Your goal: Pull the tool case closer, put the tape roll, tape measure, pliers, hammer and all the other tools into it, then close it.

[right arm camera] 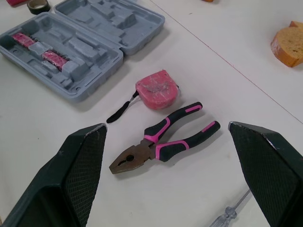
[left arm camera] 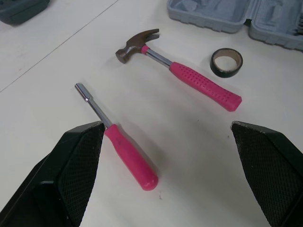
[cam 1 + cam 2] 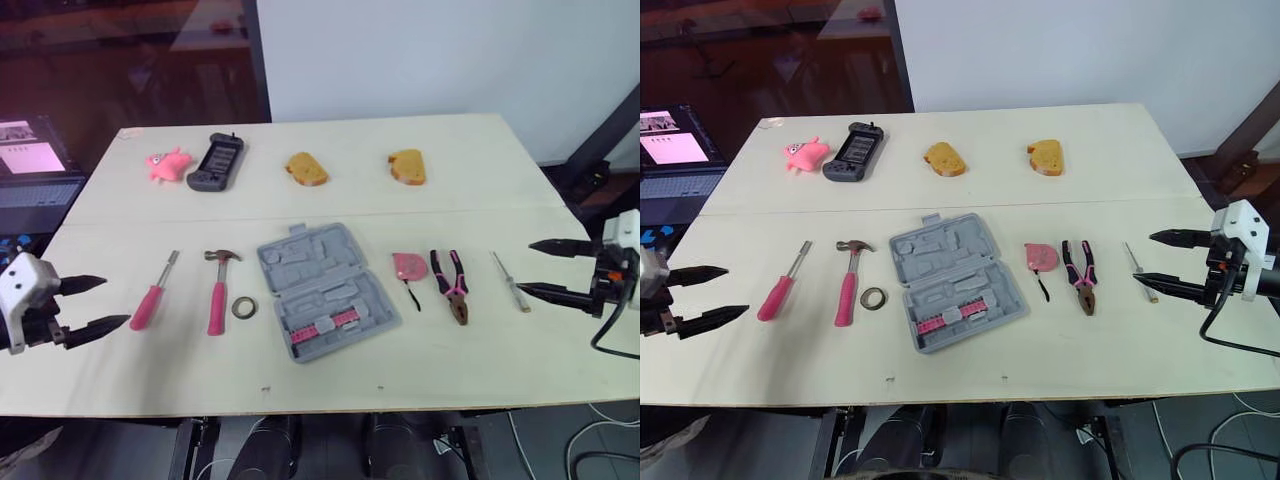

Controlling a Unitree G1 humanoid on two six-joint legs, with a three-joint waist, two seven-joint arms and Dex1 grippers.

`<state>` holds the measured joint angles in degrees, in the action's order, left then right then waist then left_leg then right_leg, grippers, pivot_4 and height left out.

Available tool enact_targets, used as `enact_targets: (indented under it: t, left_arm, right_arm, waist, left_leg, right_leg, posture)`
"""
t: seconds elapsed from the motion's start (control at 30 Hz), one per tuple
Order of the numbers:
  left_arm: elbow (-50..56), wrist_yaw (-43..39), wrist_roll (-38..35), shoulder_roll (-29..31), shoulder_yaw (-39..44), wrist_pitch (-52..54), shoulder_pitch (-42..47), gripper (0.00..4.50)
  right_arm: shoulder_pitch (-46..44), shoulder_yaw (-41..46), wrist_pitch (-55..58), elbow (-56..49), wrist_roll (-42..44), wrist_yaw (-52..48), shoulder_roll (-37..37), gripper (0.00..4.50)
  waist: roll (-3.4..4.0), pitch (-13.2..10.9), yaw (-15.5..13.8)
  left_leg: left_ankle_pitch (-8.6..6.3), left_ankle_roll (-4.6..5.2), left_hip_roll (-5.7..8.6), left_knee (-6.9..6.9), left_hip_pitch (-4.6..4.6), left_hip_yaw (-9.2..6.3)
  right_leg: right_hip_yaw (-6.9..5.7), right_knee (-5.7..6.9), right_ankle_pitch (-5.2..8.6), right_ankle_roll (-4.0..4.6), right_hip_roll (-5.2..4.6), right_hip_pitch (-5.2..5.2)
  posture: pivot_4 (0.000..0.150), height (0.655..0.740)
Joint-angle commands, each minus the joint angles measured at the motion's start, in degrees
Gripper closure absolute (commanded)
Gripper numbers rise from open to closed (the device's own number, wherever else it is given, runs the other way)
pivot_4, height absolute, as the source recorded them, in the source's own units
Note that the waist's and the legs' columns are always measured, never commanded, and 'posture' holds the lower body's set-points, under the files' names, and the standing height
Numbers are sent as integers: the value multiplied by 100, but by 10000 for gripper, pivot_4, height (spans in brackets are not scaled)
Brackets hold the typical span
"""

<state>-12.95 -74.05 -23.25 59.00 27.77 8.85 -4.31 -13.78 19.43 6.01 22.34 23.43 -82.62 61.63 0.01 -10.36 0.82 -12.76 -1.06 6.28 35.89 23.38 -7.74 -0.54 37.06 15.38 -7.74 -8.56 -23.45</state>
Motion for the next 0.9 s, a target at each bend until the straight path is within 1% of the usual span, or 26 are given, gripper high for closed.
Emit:
enact_targets:
  t: [0.03, 0.1, 0.37, 0.5, 0.57, 0.63, 0.77, 0.83, 0.9]
  left_arm:
    - [-12, -77, -53, 81, 57, -12, 30, 0]
    - [-114, -12, -44, 93, 27, 179, 123, 0]
    - [-71, -7, -68, 80, 20, 299, 245, 0]
    - [-6, 174, -203, 25, 105, 577, 457, 0]
    - [119, 237, -227, 18, 127, 680, 420, 0]
    - [503, 362, -326, -81, 178, 904, 228, 0]
    - [1839, 918, -524, -559, 49, 1539, -370, 0]
    - [2449, 1320, -887, -893, 27, 2041, -434, 0]
    - [2928, 1672, -867, -1185, -235, 2244, -509, 0]
  right_arm:
    - [-16, 153, -71, -39, 52, -39, 121, 1249]
    - [46, 172, -126, -57, 49, -73, 135, 1249]
    - [30, 167, 83, -148, 95, -21, 140, 1249]
    - [139, 116, 229, -459, 83, 47, 111, 1249]
    - [160, 31, 342, -670, 41, 136, 100, 1249]
    - [87, -219, 617, -911, -117, 367, 86, 1249]
    - [-507, -905, 1147, -1532, -272, 938, -360, 1249]
    - [-733, -1219, 1221, -1746, -399, 1049, -523, 1249]
    - [-966, -1610, 1215, -1923, -567, 1166, -773, 1249]
  waist:
    - [0, 0, 0]
    - [0, 0, 0]
    - [0, 0, -1]
    - [0, 0, -1]
    - [0, 0, 0]
    - [0, 0, 21]
    - [-4, -2, 53]
    - [-4, -2, 19]
    - [-9, -4, -29]
  left_leg:
    - [0, 0, 0, 0, 0, 0]
    - [0, 0, 0, 0, 0, 0]
    - [0, 0, -1, 0, 0, 2]
    - [0, 0, -1, 0, 0, 2]
    - [0, 0, -1, 0, 0, 1]
    - [0, 0, -1, 0, 0, 3]
    - [-1, 1, -5, -2, -1, 14]
    - [-2, -1, -13, -1, 1, 15]
    - [-2, -1, -13, 2, 2, 13]
  right_leg:
    - [0, 0, 0, 0, 0, 0]
    - [0, 0, 0, 0, 1, -1]
    - [2, 1, 0, 0, 1, -1]
    - [2, 1, 0, 0, 1, -1]
    - [2, 1, 0, -1, 1, -1]
    - [5, 1, -1, -1, 1, -2]
    - [21, 2, -2, 1, -1, -8]
    - [22, 3, -5, 5, 0, -11]
    - [21, 2, -5, 4, 2, -12]
  posture:
    - [1500, 7400]
    - [1500, 7400]
    - [1500, 7400]
    - [1500, 7400]
    - [1500, 7400]
    - [1500, 7400]
    - [1500, 7400]
    - [1500, 7400]
    - [1500, 7400]
